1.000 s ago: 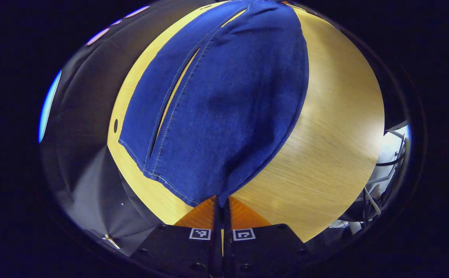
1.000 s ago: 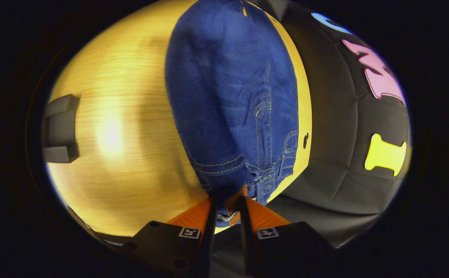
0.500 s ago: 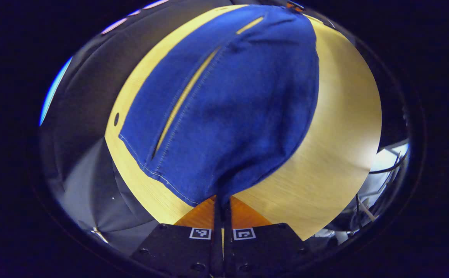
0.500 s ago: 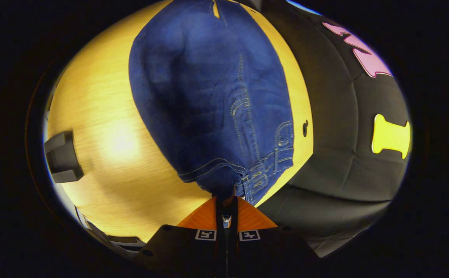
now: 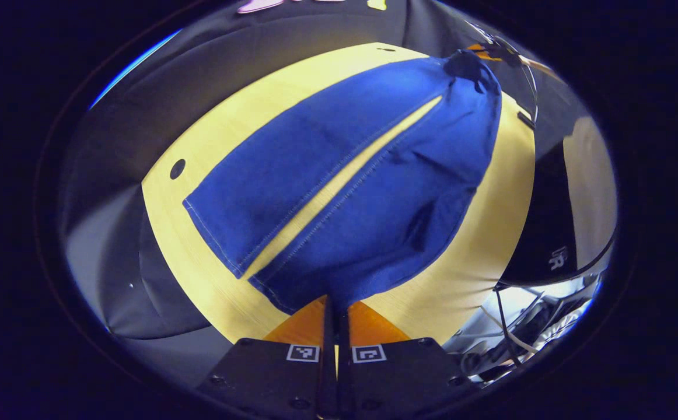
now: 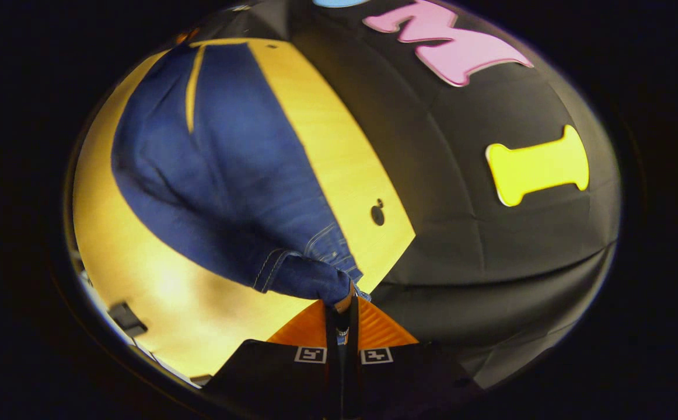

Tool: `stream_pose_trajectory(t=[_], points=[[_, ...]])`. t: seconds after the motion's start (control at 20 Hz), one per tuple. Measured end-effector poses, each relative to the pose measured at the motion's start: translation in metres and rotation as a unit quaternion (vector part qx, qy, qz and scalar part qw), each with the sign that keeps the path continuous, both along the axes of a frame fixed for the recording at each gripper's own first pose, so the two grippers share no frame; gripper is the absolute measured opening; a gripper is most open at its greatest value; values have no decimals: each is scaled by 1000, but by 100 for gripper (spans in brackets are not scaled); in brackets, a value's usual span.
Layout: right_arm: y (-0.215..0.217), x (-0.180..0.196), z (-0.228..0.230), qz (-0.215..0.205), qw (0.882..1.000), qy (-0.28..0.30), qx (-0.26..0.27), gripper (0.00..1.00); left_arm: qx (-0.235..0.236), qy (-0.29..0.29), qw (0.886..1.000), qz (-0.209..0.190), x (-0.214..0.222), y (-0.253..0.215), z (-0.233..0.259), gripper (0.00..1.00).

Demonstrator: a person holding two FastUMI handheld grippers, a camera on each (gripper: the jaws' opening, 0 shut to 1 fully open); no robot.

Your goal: Grasp the waist and the cuffs of the jeans and fold them to make the two legs overlap; first hold the waist and fold one-third of the jeans toward the cuffs, then hold the cuffs and fold the remaining one-third in the same direction to finish folding.

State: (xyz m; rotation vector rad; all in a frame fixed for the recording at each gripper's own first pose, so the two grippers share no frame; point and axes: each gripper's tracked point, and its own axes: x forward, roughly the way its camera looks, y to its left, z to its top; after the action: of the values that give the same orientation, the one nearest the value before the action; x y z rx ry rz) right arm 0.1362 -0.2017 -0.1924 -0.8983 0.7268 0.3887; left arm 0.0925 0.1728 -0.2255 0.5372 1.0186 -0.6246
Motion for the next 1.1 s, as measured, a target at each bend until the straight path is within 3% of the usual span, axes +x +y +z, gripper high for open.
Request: stream_pose_trajectory(t=[0.1,0.2,0.3,0.45,0.5,0.55,0.7,0.8,0.9,1.05,1.1], points=[[0,33,15,-55,997,-8,47,6,-39,9,999,31,23,4,17,6],[-9,65,27,-131,986,-14,102,6,-86,4,993,84,54,8,33,6],[-17,81,48,-208,966,-14,151,6,-119,1,982,146,85,12,39,6],[-18,103,80,-291,935,-2,201,6,-105,-11,973,206,134,27,33,6],[-17,106,94,-313,925,4,217,6,-99,-16,971,216,141,30,30,2],[-16,108,107,-331,915,12,228,6,-95,-21,969,228,151,32,27,6],[-14,125,137,-366,897,30,246,6,-112,-34,956,270,177,23,16,6],[-14,129,154,-401,875,36,270,6,-117,-46,946,298,188,24,11,6],[-15,132,174,-425,856,39,291,10,-97,-62,940,321,193,31,6,14],[-18,129,209,-428,858,19,284,72,-91,-105,928,345,207,42,11,71],[-16,121,217,-425,859,11,284,93,-85,-134,921,355,207,49,23,84]])
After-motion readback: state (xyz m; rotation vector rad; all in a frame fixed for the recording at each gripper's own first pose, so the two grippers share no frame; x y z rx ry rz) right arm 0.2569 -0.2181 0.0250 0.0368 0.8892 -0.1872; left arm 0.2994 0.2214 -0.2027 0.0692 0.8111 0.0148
